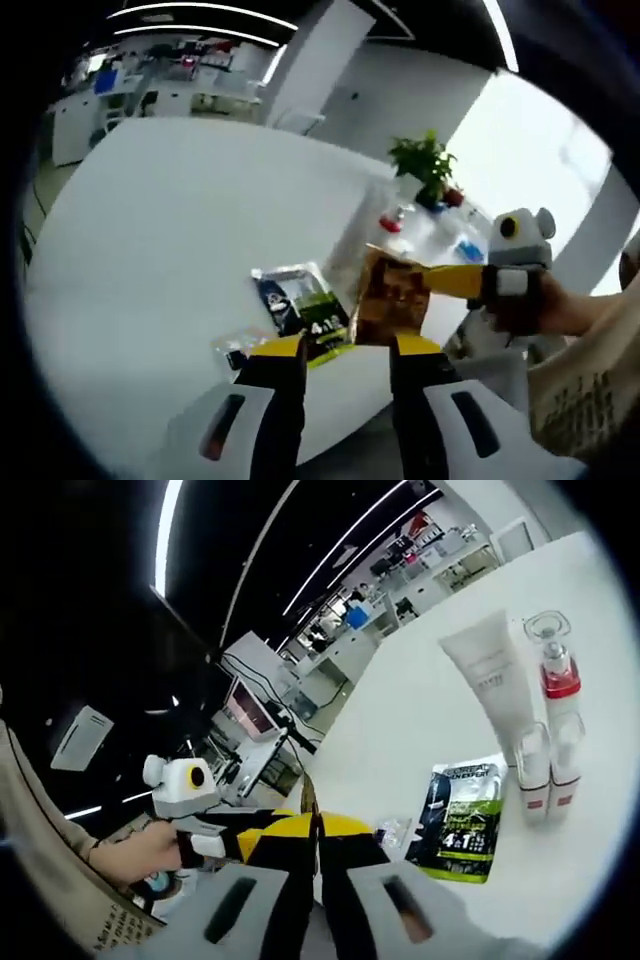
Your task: Arrange the skincare products in the storage area until every visible bottle or jar stands upright without overlapping.
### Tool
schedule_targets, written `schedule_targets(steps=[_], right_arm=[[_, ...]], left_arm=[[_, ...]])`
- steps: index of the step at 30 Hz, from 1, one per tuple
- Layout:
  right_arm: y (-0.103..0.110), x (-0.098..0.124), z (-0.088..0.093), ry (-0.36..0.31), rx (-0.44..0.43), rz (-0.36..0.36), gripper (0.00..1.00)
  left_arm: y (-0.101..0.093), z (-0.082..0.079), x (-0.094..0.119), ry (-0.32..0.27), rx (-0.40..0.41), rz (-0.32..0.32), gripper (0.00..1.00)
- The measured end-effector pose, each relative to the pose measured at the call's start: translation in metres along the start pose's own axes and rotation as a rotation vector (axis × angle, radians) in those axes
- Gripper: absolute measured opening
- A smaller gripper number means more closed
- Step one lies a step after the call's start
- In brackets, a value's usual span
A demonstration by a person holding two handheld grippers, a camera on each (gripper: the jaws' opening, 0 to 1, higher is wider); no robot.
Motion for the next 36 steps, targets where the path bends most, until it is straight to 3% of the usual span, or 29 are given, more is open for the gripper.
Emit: schedule_targets(steps=[4,9,18,20,23,28,30,36], right_arm=[[-0.001,-0.005,-0.001,0.000,-0.015,-0.012,0.01],[-0.003,-0.012,-0.001,0.016,-0.017,-0.019,0.01],[-0.010,-0.027,0.004,0.064,0.000,-0.025,0.01],[-0.013,-0.032,0.006,0.093,0.032,-0.013,0.01],[-0.025,-0.039,0.016,0.199,0.219,0.049,0.01],[-0.029,-0.055,0.022,0.283,0.380,0.066,0.01],[-0.034,-0.060,0.024,0.299,0.407,0.081,0.01],[-0.050,-0.073,0.030,0.336,0.441,0.121,0.02]], left_arm=[[-0.001,-0.001,-0.003,-0.007,0.045,0.042,0.20],[0.003,-0.004,-0.006,-0.013,0.056,0.047,0.09],[0.016,-0.005,-0.008,-0.028,0.118,0.044,0.00],[0.020,-0.004,-0.009,-0.025,0.159,0.035,0.00],[0.028,0.001,-0.011,-0.013,0.208,0.014,0.00],[0.038,0.010,-0.014,0.002,0.302,-0.010,0.00],[0.040,0.011,-0.015,0.003,0.342,0.002,0.00],[0.046,0.010,-0.022,0.010,0.365,0.000,0.00]])
Point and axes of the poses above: the point that each gripper's makers call its tool centre point, and the gripper's own axes: x roughly backward along the fingers, y roughly to its left, z roughly out of its underside, the point moved 2 cm from there along x, roughly backward along the fingers, and after that the axes turned 11 degrees about x, right-handed, at the moved point
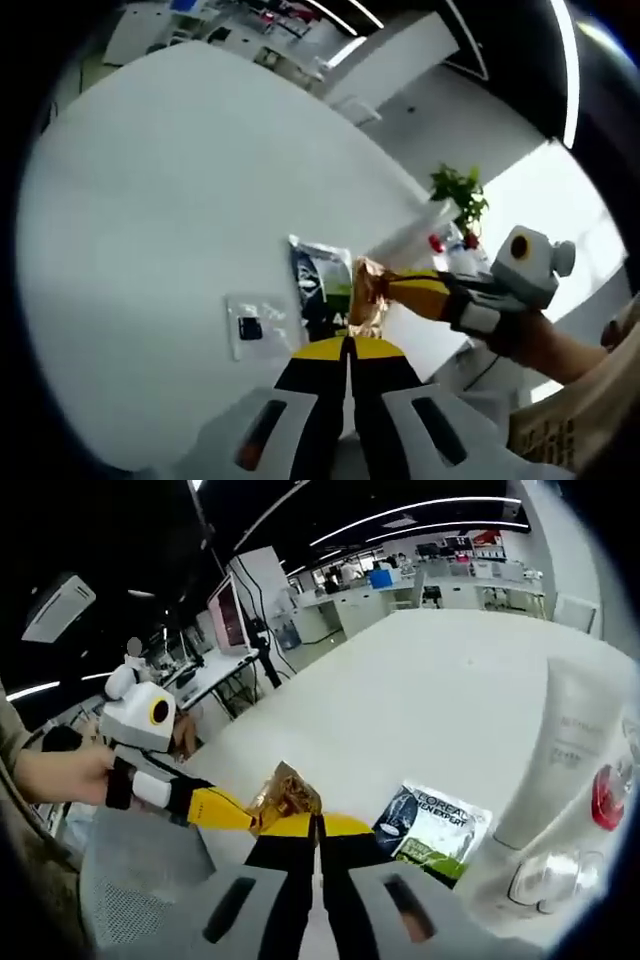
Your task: Arrange the skincare products in the storage area until every visible bottle or jar stands upright without overlapping.
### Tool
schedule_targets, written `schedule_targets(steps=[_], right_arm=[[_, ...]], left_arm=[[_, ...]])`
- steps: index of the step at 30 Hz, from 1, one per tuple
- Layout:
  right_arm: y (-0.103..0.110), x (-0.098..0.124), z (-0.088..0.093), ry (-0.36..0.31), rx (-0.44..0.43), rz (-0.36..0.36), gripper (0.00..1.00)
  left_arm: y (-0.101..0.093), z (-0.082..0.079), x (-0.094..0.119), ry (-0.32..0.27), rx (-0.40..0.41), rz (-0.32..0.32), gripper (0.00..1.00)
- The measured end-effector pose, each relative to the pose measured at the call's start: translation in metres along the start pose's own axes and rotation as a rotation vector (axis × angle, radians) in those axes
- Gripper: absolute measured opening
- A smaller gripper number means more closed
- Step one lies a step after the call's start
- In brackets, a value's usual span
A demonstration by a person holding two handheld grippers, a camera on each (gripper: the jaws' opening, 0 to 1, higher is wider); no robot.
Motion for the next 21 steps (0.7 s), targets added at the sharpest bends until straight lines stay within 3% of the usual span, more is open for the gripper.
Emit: schedule_targets(steps=[7,9,12,21], right_arm=[[-0.012,-0.023,0.008,0.046,0.024,0.050,0.04],[-0.017,-0.030,0.006,0.064,0.136,0.069,0.05],[-0.020,-0.042,0.002,0.060,0.205,0.085,0.05],[-0.033,-0.071,0.002,0.053,0.225,0.097,0.01]], left_arm=[[0.013,-0.007,-0.012,0.016,0.016,-0.019,0.00],[0.018,-0.010,-0.015,0.016,0.025,-0.021,0.00],[0.026,-0.017,-0.021,0.018,0.032,-0.033,0.00],[0.047,-0.036,-0.033,0.017,0.037,-0.063,0.00]])
Point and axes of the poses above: the point that each gripper's makers call its tool centre point, and the gripper's own axes: x roughly backward along the fingers, y roughly to its left, z roughly out of its underside, the point moved 2 cm from there along x, roughly backward along the fingers, and after that the axes turned 11 degrees about x, right-handed, at the moved point
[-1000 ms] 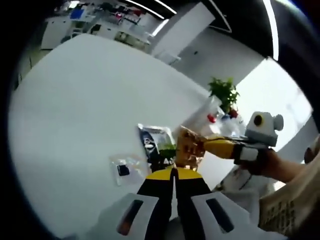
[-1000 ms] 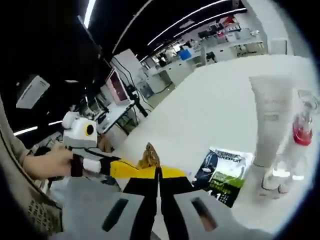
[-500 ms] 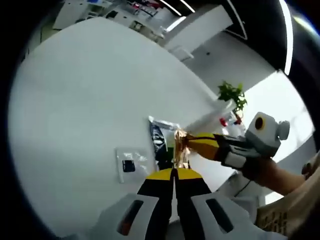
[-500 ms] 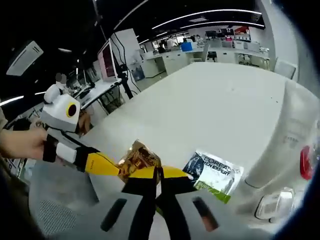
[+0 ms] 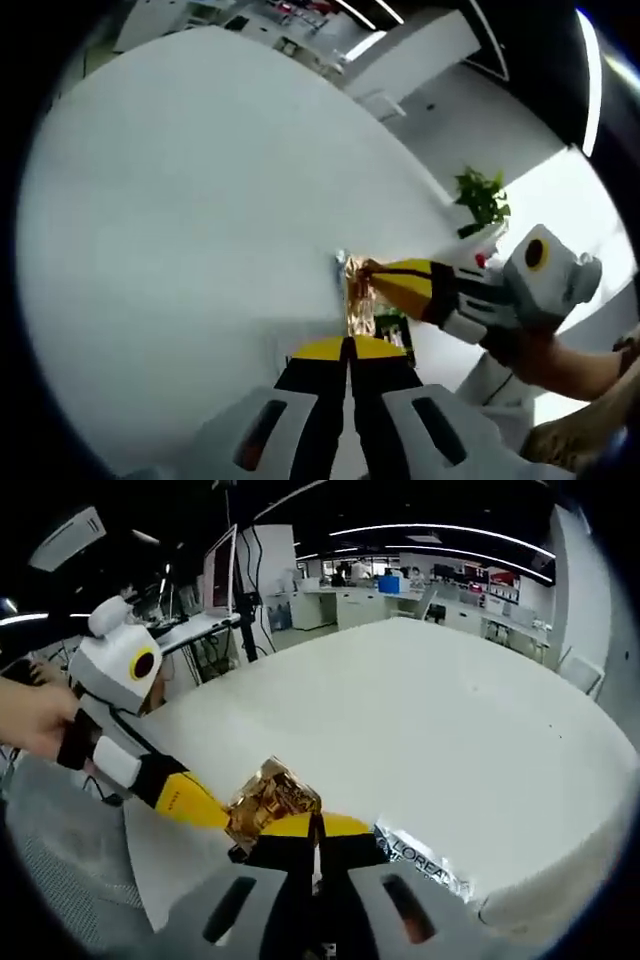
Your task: Arrange the skincare products in the storage area until every visible bottle or jar stands upright without overlapping.
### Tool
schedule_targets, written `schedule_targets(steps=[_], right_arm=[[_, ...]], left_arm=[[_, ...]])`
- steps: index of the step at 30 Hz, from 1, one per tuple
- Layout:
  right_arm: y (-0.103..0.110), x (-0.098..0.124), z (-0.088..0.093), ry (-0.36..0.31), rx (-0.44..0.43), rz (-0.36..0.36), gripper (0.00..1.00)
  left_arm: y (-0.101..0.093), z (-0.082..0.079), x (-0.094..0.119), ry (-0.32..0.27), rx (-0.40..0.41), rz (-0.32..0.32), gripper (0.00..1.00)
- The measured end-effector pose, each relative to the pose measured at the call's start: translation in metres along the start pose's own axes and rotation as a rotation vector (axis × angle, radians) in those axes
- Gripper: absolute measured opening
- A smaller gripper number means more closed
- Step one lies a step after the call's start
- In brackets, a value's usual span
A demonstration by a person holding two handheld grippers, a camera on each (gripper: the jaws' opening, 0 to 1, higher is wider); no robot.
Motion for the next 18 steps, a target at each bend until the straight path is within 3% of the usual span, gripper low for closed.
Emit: schedule_targets(steps=[18], right_arm=[[-0.010,-0.032,0.017,0.061,0.047,0.013,0.02]], left_arm=[[0.030,-0.016,-0.026,0.003,0.027,-0.029,0.00]])
Point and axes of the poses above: the point that each gripper's makers call its tool centre point, and the gripper's own axes: x roughly backward along the fingers, y roughly to its left, z roughly out of its underside, the point moved 2 cm from there along x, roughly backward along the fingers, and after that the axes turned 11 degrees about x, right-handed, at the moved point
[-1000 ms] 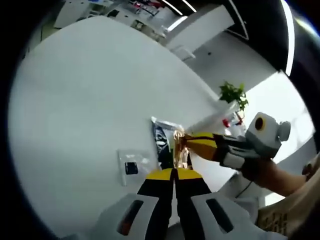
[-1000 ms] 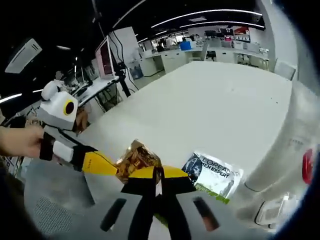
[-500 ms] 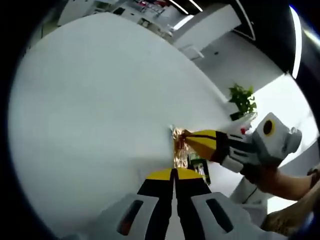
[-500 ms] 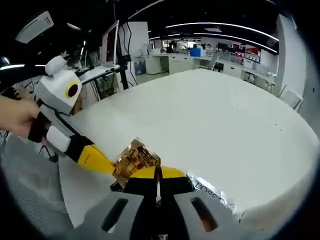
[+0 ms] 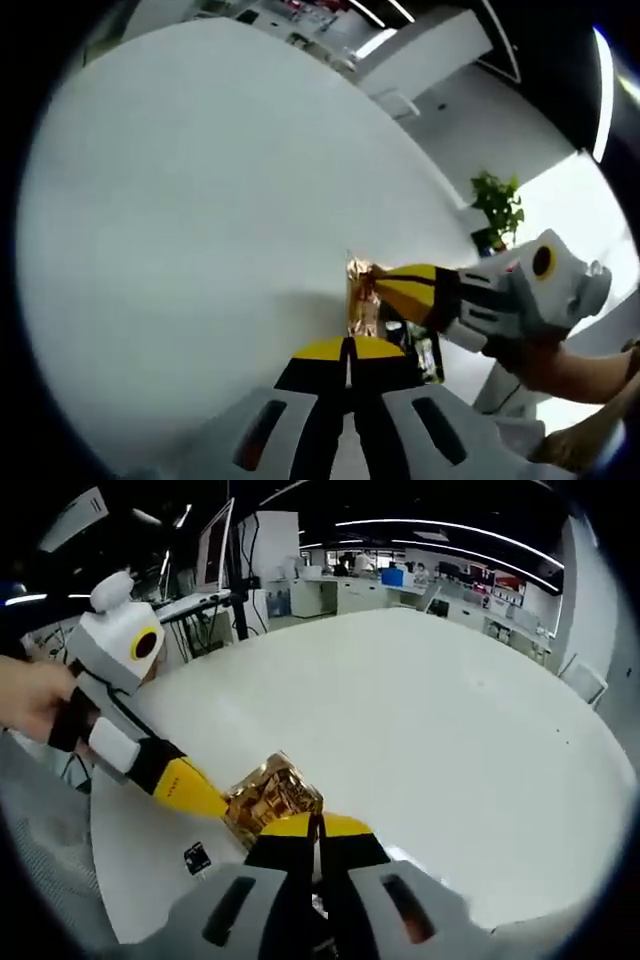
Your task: Arrange the skincare products in the storage area until every visible bottle or jar stands upright without overlapping.
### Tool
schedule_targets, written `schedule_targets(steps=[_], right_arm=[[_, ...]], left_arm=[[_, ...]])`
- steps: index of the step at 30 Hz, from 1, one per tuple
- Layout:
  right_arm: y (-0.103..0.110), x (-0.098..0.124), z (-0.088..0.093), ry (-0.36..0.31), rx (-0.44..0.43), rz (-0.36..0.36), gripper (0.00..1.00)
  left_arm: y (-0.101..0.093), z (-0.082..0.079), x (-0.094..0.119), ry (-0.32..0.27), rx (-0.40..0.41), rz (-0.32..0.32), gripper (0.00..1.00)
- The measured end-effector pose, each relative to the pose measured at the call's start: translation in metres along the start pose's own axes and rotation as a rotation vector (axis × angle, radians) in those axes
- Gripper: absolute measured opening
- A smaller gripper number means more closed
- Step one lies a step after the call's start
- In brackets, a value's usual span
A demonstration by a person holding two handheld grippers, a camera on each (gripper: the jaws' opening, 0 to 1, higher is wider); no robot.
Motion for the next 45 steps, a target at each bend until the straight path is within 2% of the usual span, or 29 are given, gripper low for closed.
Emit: schedule_targets(steps=[5,12,17,23,26,29,32,38,45], right_arm=[[-0.001,-0.007,0.001,0.009,-0.001,0.000,0.02],[0.002,-0.013,0.003,0.027,0.028,-0.005,0.03],[0.005,-0.016,0.007,0.053,0.094,-0.009,0.03],[0.004,-0.018,0.004,0.042,0.118,-0.012,0.03],[0.002,-0.020,0.004,0.042,0.128,-0.011,0.02],[0.001,-0.021,0.005,0.041,0.122,-0.015,0.02],[0.001,-0.021,0.006,0.037,0.126,-0.015,0.02],[-0.001,-0.022,0.008,0.035,0.113,-0.024,0.02],[-0.002,-0.023,0.008,0.032,0.119,-0.035,0.02]], left_arm=[[0.004,-0.001,-0.003,0.000,0.016,-0.002,0.00],[0.010,-0.002,-0.006,0.010,-0.004,-0.028,0.00],[0.011,-0.001,-0.006,0.033,-0.084,-0.066,0.00],[0.009,-0.002,-0.005,0.052,-0.180,-0.098,0.00],[0.011,-0.002,-0.003,0.087,-0.297,-0.138,0.00],[0.011,-0.004,0.001,0.117,-0.484,-0.194,0.00],[0.003,-0.010,-0.001,0.102,-0.604,-0.208,0.01],[-0.018,-0.020,-0.017,0.074,-0.758,-0.157,0.16],[-0.011,-0.020,-0.038,0.123,-0.910,-0.180,0.24]])
Point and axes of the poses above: the point that each gripper's makers call its tool centre point, and the gripper's own axes: x roughly backward along the fingers, y roughly to its left, z roughly out of its underside, the point moved 2 cm from there along x, roughly backward along the fingers, and after that the axes turned 11 degrees about x, right-handed, at the moved point
